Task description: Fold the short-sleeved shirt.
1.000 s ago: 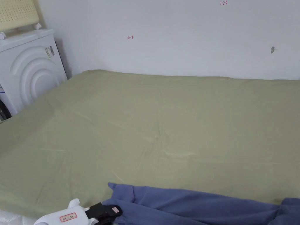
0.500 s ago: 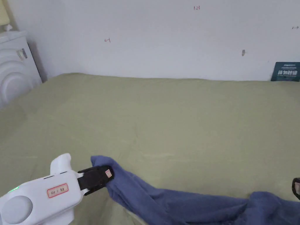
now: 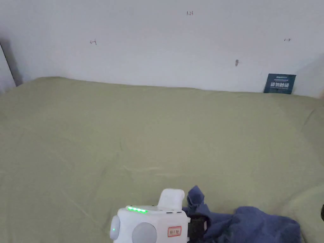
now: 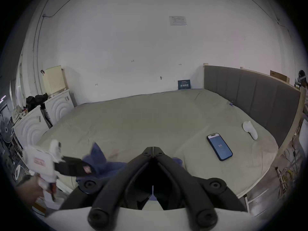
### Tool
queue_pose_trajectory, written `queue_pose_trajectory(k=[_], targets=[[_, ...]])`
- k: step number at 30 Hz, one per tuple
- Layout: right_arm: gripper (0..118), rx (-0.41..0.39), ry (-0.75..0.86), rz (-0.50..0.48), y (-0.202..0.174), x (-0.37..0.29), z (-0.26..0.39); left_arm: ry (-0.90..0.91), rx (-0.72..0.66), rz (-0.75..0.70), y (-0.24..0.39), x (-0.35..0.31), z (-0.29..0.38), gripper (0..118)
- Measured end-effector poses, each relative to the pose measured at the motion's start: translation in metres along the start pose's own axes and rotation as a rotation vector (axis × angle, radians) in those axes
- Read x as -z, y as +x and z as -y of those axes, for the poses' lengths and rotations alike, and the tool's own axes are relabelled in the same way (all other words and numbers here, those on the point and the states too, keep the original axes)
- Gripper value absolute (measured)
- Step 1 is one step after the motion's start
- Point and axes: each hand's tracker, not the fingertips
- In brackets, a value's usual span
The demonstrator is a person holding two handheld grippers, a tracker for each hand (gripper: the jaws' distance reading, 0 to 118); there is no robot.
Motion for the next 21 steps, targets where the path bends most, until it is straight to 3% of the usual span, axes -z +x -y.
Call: queue_pose_trajectory(k=[1,4,9,13,17,18,19,20,21], targets=[[0,0.005,0.0,0.004,0.003,-0.001,0.001,-0.027,-0.034,0.02,-0.01,0.012,0.005,64],[0,0.022,-0.005,0.024,0.013,-0.001,0.003,-0.069,-0.163,0.068,-0.031,0.029,0.02,91],[0,0.04,-0.01,0.035,0.013,0.0,0.0,0.053,-0.348,0.126,-0.058,-0.027,0.004,91],[0,0.034,-0.002,0.021,0.011,0.005,0.0,0.17,-0.332,0.003,-0.09,-0.072,-0.014,90],[0,0.036,-0.014,0.005,0.005,0.011,0.005,0.231,-0.337,-0.016,-0.097,-0.087,-0.018,88],[0,0.039,-0.018,-0.002,0.002,0.011,0.006,0.247,-0.342,0.001,-0.094,-0.084,-0.017,85],[0,0.041,-0.018,-0.011,0.0,0.01,0.007,0.258,-0.341,0.04,-0.091,-0.079,-0.016,74],[0,0.04,-0.019,-0.017,-0.001,0.009,0.007,0.262,-0.335,0.058,-0.086,-0.071,-0.015,54],[0,0.034,-0.019,-0.022,-0.002,0.008,0.007,0.259,-0.327,0.078,-0.082,-0.059,-0.013,26]])
